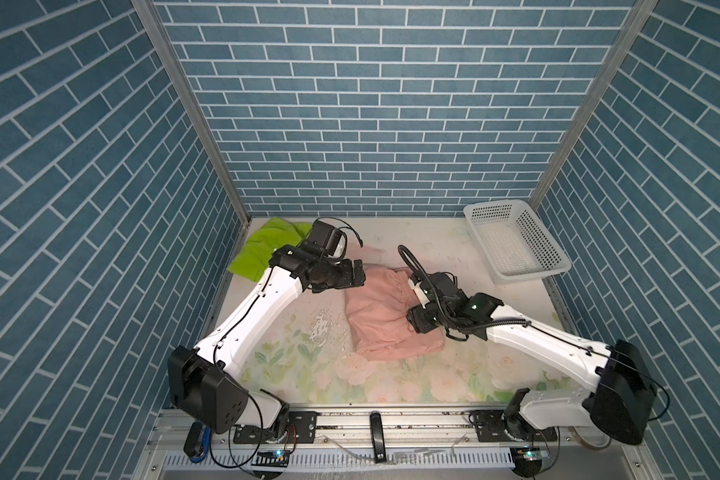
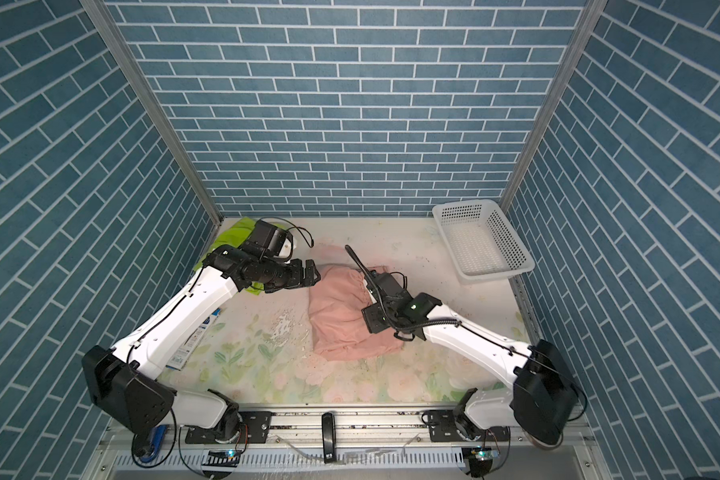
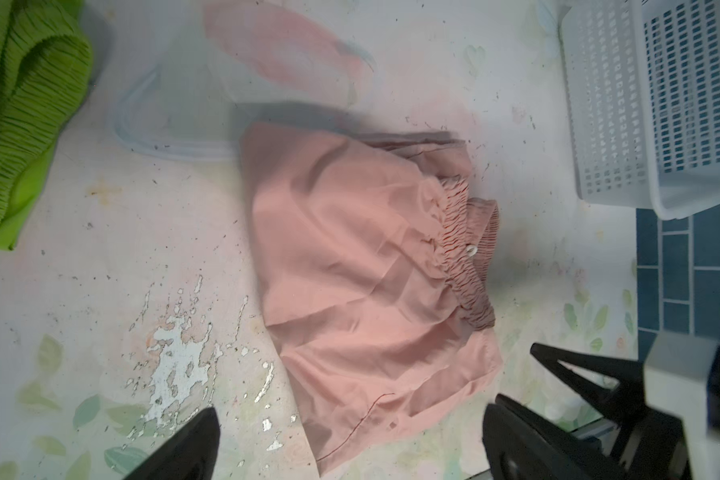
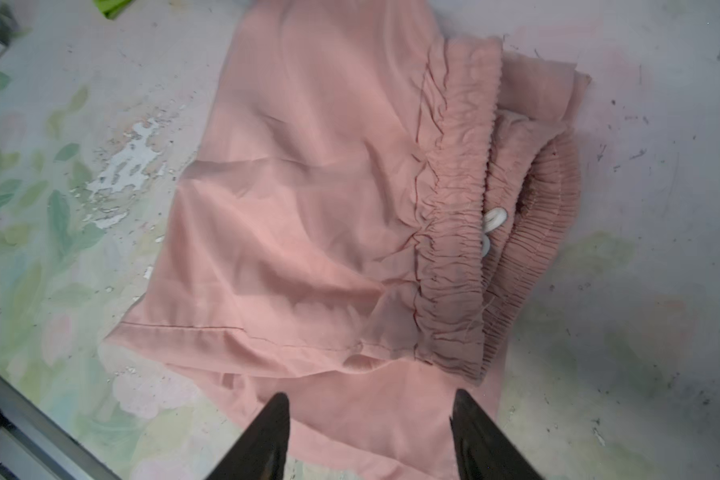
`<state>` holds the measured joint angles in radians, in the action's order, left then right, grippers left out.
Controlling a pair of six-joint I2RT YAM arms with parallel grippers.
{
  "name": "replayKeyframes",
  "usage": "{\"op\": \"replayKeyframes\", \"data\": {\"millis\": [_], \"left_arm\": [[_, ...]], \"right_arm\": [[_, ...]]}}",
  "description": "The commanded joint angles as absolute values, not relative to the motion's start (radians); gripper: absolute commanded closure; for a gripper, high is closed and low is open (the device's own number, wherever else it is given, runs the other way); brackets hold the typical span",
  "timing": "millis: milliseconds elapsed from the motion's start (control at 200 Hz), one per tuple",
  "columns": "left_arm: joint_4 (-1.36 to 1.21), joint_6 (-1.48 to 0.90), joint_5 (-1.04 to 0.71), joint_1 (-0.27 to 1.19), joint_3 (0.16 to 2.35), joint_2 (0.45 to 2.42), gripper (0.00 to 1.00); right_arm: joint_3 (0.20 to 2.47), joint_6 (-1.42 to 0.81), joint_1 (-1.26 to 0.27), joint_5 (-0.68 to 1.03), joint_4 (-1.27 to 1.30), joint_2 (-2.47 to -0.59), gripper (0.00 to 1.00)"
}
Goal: Fold and stack the shorts
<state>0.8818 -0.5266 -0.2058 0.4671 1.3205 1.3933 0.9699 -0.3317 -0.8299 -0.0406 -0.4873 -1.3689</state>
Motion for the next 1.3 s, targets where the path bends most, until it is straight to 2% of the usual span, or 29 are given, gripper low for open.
{"op": "replayKeyframes", "data": {"millis": [0, 220, 505, 935, 1295], "left_arm": [[0.837, -0.516, -0.210, 0.448, 1.213, 1.337, 0.00], [0.828, -0.511, -0.222, 0.354, 1.076, 1.220, 0.00], [0.804, -0.508, -0.238, 0.299, 0.989, 1.173, 0.00], [0.790, -0.496, -0.230, 0.288, 0.960, 1.194, 0.00], [0.767, -0.511, -0.232, 0.287, 0.904, 1.171, 0.00]], "right_arm": [[0.993, -0.266, -0.759, 0.018, -0.515, -1.396, 0.34], [0.975, -0.207, -0.662, 0.277, -0.377, -1.490, 0.32], [1.005, -0.166, -0.615, 0.360, -0.336, -1.638, 0.32], [1.079, -0.086, -0.606, 0.229, -0.403, -1.612, 0.33], [1.090, -0.079, -0.561, 0.363, -0.390, -1.698, 0.33]]}}
